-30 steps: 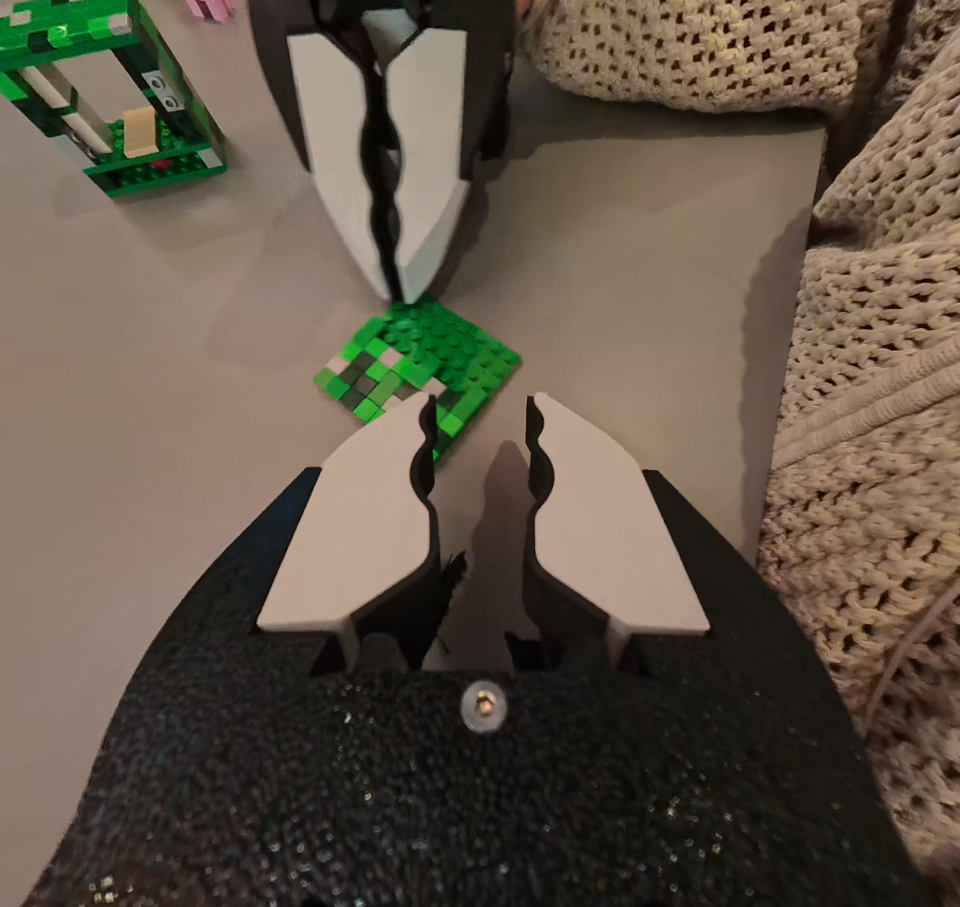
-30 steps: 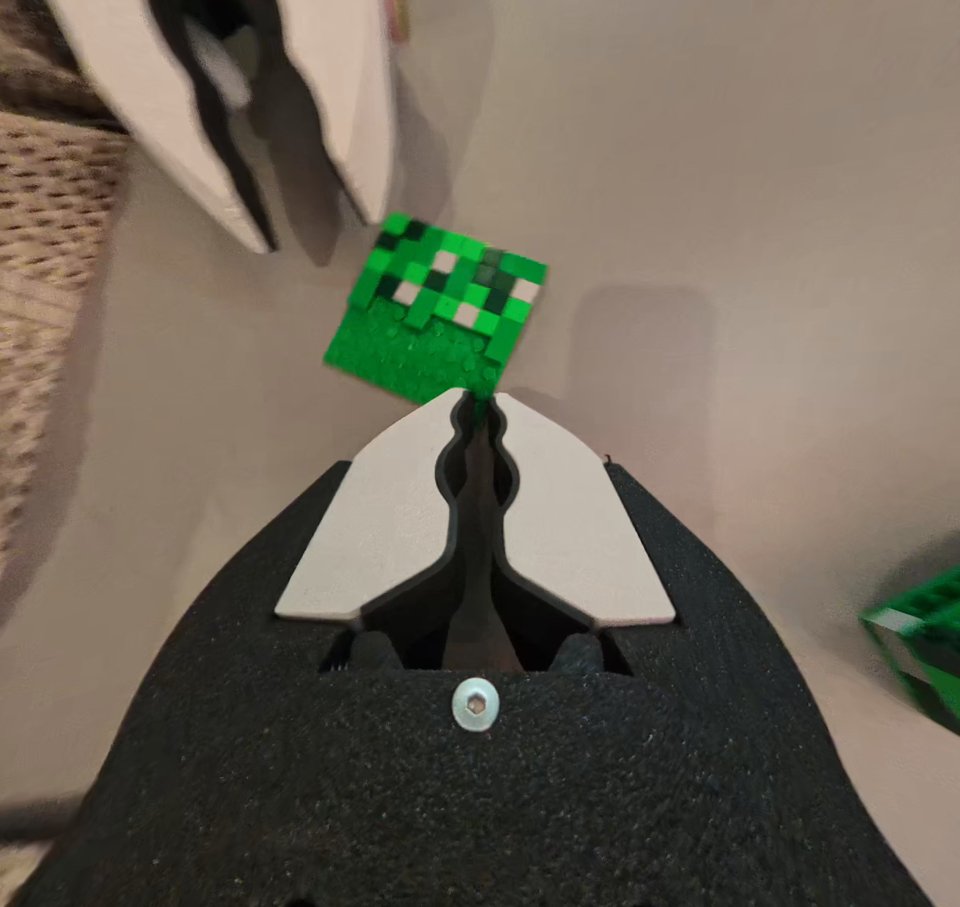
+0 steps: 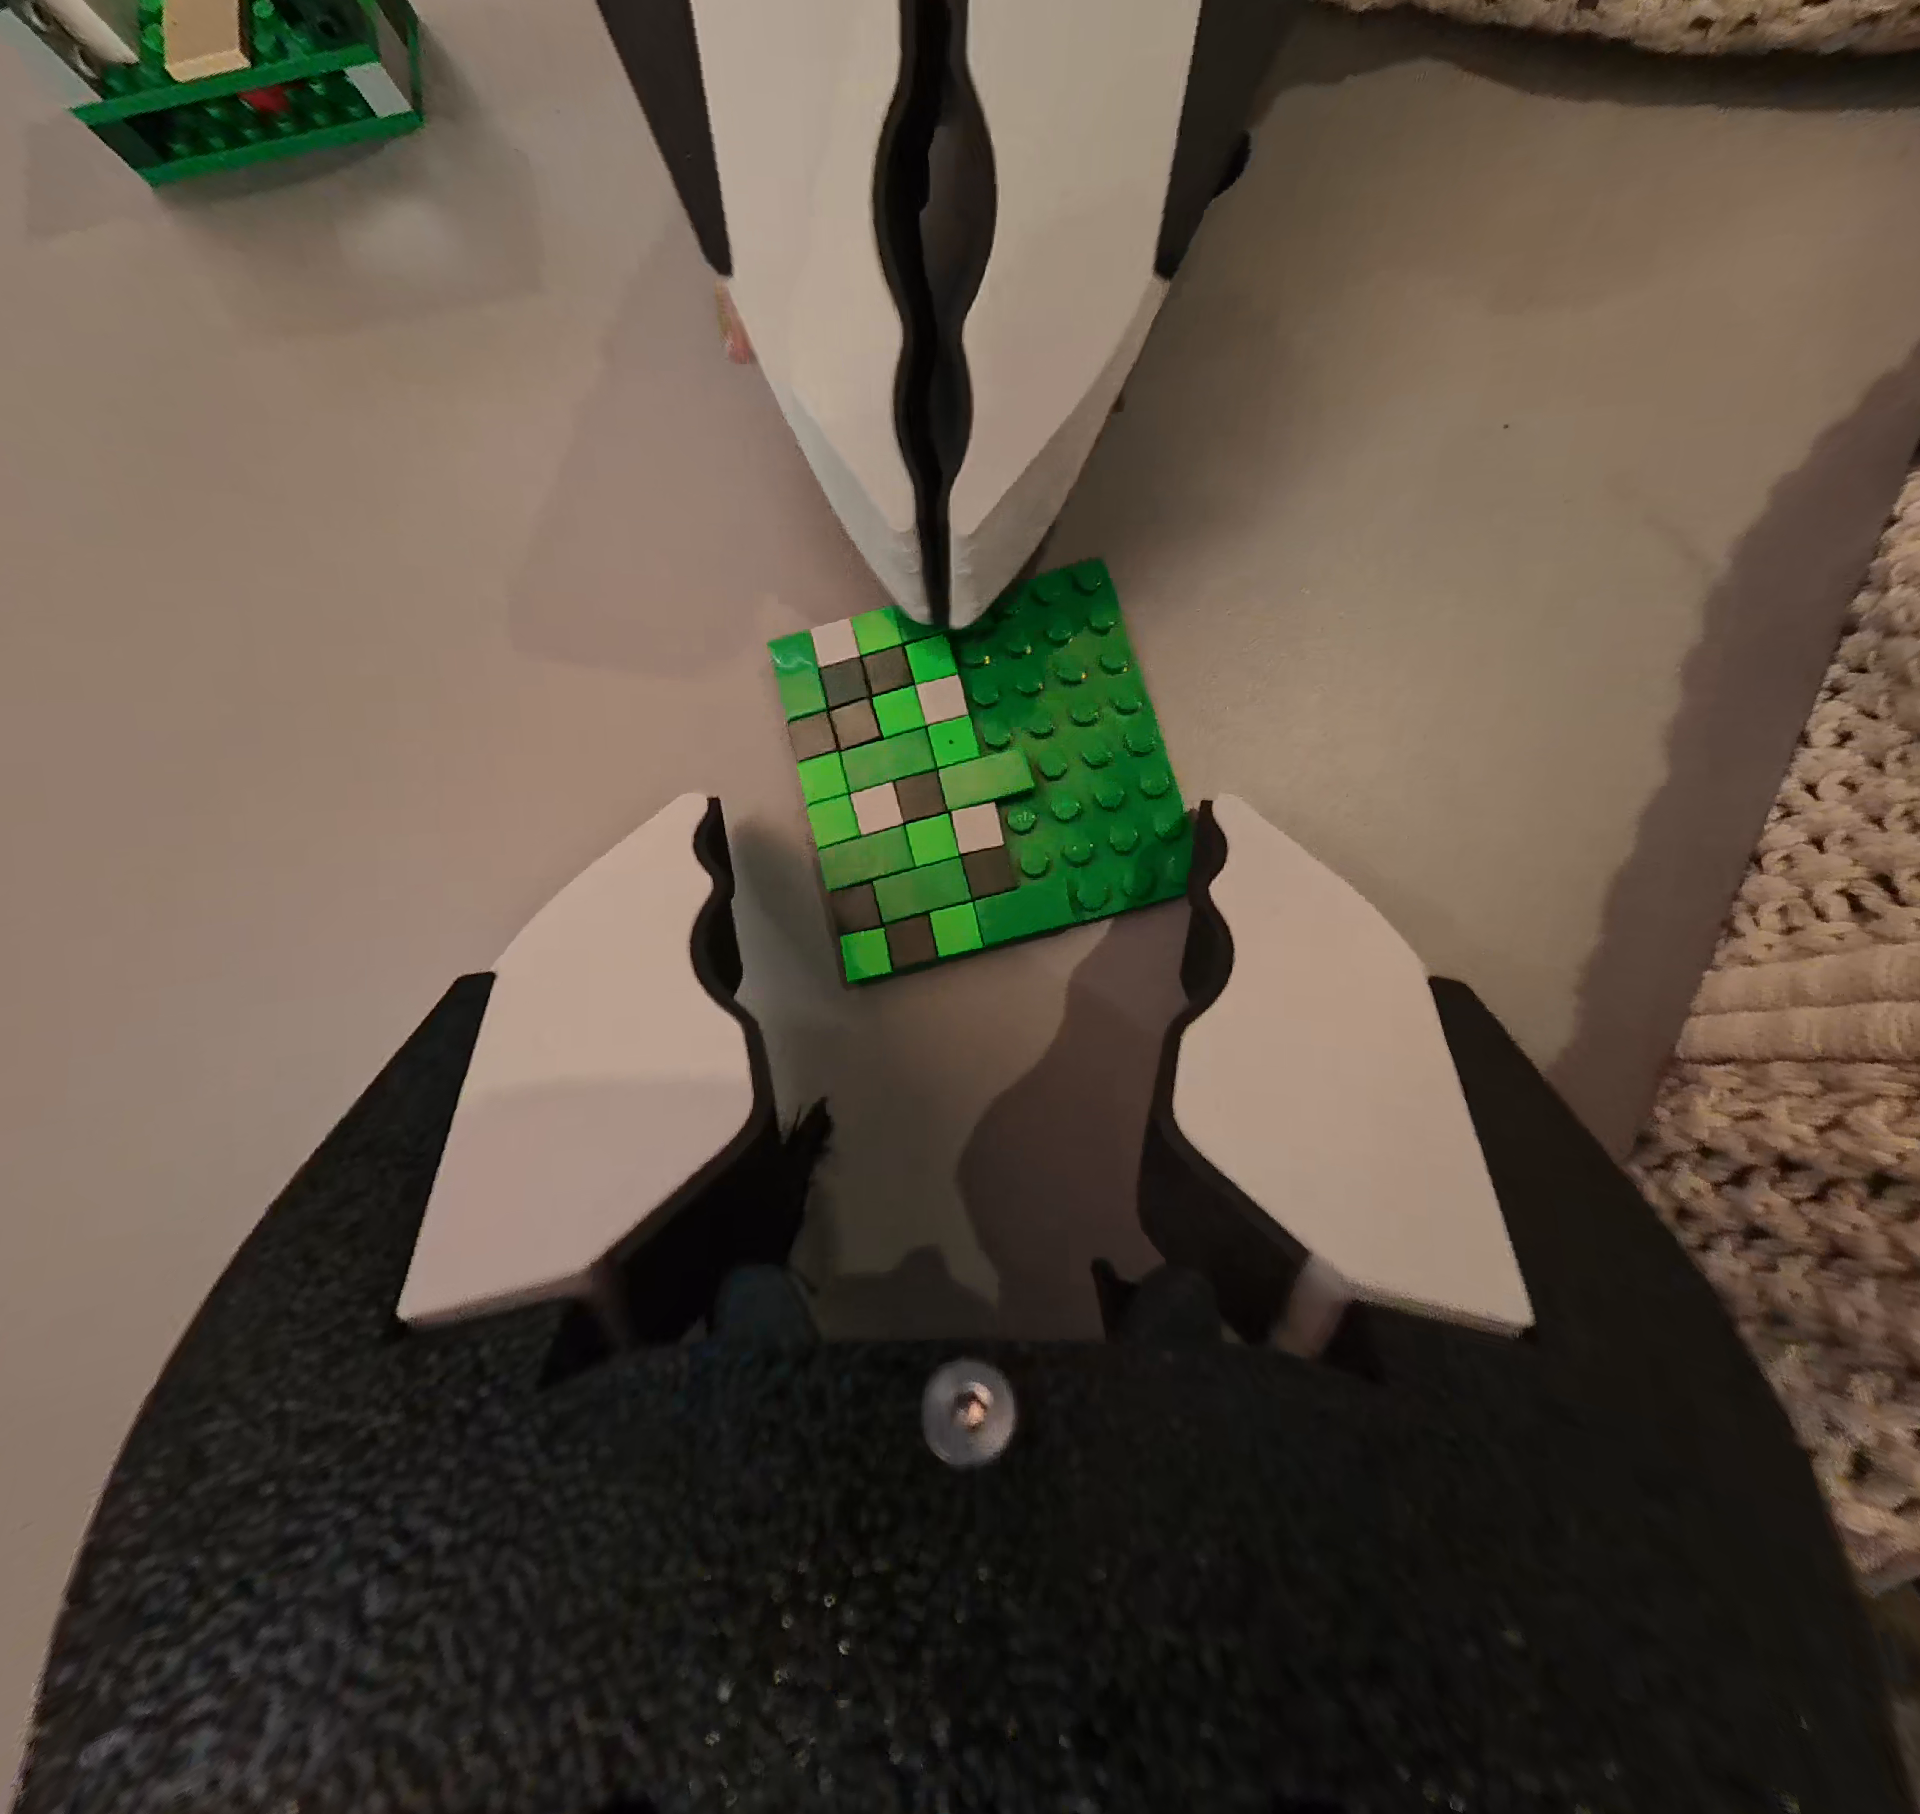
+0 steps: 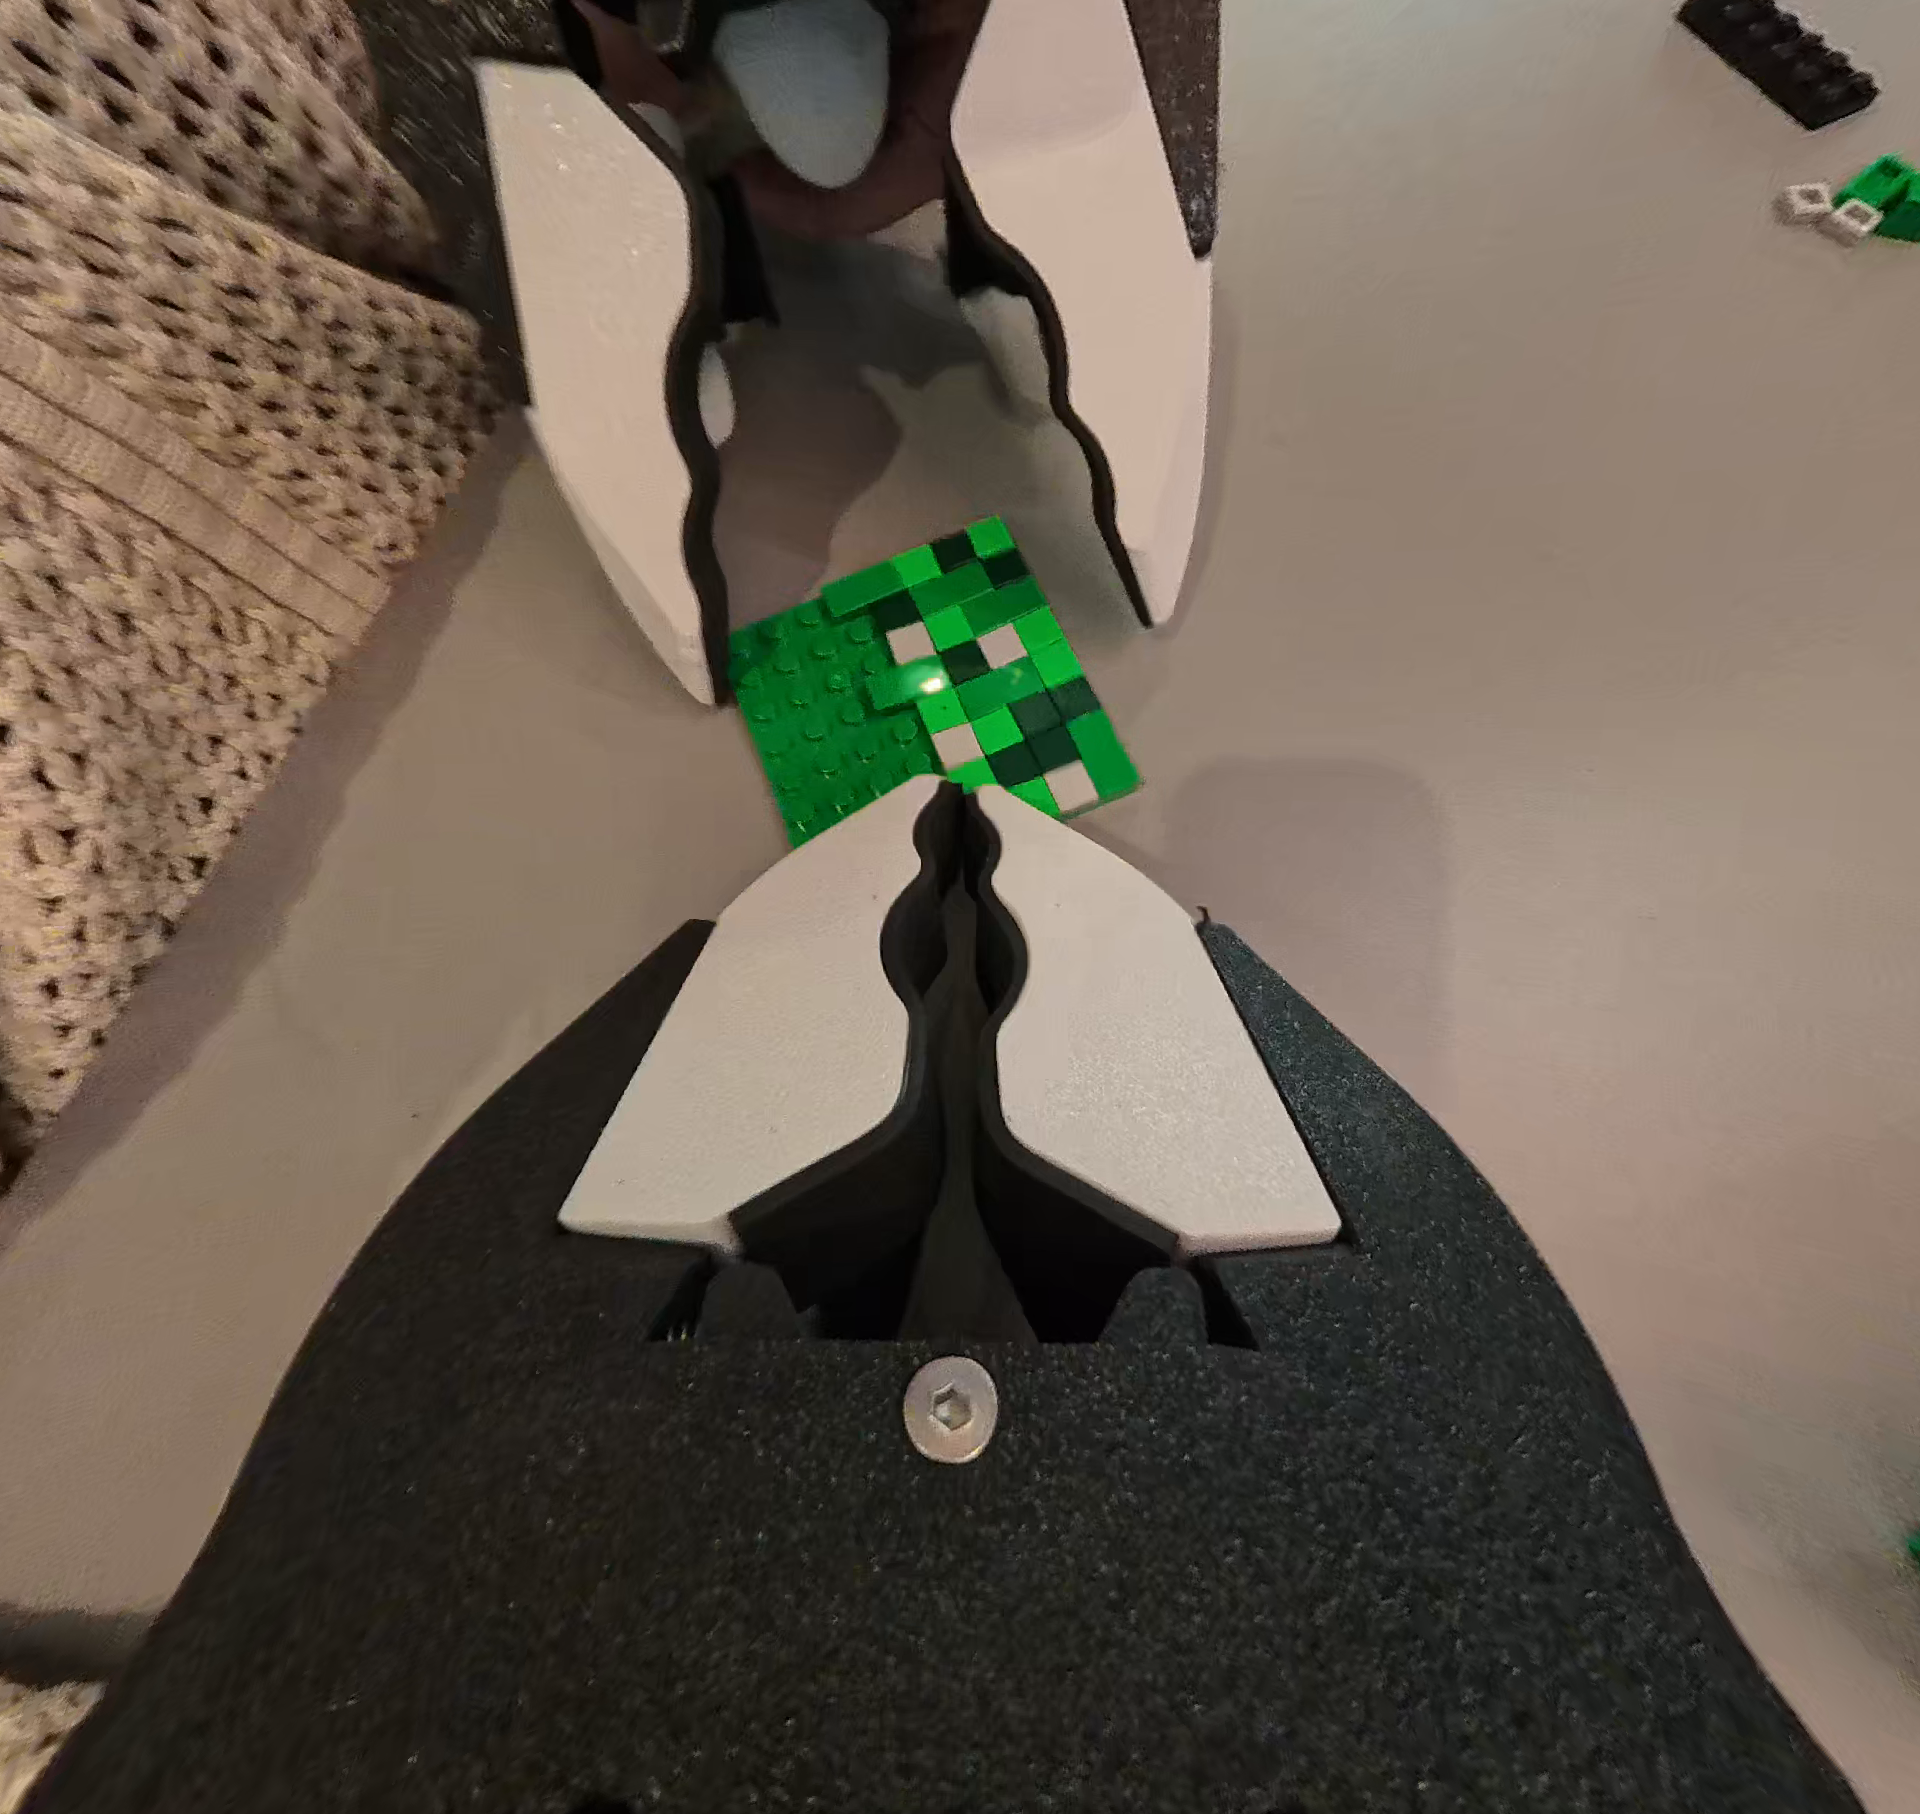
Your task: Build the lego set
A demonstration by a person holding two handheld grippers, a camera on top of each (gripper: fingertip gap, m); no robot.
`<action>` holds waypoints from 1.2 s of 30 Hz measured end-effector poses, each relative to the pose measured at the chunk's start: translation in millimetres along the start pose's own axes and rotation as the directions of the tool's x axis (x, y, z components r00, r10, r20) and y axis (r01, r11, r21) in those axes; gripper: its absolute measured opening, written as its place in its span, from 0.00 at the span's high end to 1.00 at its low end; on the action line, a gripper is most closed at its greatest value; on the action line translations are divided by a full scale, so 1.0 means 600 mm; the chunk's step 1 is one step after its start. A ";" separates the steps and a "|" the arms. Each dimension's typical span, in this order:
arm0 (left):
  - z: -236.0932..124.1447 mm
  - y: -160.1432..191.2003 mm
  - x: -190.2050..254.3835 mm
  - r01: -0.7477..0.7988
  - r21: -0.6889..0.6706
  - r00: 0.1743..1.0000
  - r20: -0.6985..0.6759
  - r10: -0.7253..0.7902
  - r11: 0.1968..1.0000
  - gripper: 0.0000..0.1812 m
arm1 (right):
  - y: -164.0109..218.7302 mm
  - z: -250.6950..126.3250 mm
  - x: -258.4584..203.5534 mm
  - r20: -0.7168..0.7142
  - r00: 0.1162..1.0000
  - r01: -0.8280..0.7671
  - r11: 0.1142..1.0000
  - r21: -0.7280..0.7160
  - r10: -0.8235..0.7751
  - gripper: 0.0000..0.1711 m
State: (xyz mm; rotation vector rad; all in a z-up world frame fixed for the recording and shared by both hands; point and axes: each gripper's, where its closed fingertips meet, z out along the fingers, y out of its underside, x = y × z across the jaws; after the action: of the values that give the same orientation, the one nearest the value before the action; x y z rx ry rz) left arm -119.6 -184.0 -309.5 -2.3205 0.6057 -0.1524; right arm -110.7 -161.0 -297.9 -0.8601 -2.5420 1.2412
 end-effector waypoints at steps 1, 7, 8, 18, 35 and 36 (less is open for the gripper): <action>-0.001 0.001 -0.004 -0.010 -0.004 1.000 0.005 0.010 1.000 0.53 | -0.008 -0.003 -0.002 0.013 1.000 -0.011 0.999 0.044 0.010 1.00; -0.009 0.006 -0.066 -0.025 -0.045 0.994 0.104 0.030 0.999 0.54 | -0.028 -0.024 0.023 -0.102 0.994 0.050 0.990 0.133 -0.037 0.80; -0.011 0.006 -0.075 -0.028 -0.045 0.992 0.122 0.033 0.999 0.55 | -0.023 -0.022 0.031 -0.142 0.989 0.059 0.992 0.113 -0.043 0.68; -0.126 -0.108 -0.221 0.082 0.640 0.923 0.240 -0.300 0.764 0.53 | 0.001 0.003 0.048 -0.184 0.982 0.043 0.999 -0.024 -0.047 0.49; -0.131 -0.106 -0.256 -0.119 0.700 0.849 0.440 -0.293 0.704 0.47 | 0.003 0.011 0.061 -0.244 0.969 0.011 0.996 -0.086 -0.032 0.64; -0.134 -0.103 -0.262 -0.120 0.696 0.837 0.455 -0.305 0.708 0.49 | 0.004 0.009 0.064 -0.252 0.967 0.005 0.996 -0.088 -0.027 0.66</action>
State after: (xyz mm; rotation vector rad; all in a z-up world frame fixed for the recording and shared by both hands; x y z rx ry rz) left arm -256.8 -121.7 -198.7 -1.5143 0.0791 0.2053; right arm -143.4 -141.2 -306.4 -0.9472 -2.4063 0.9528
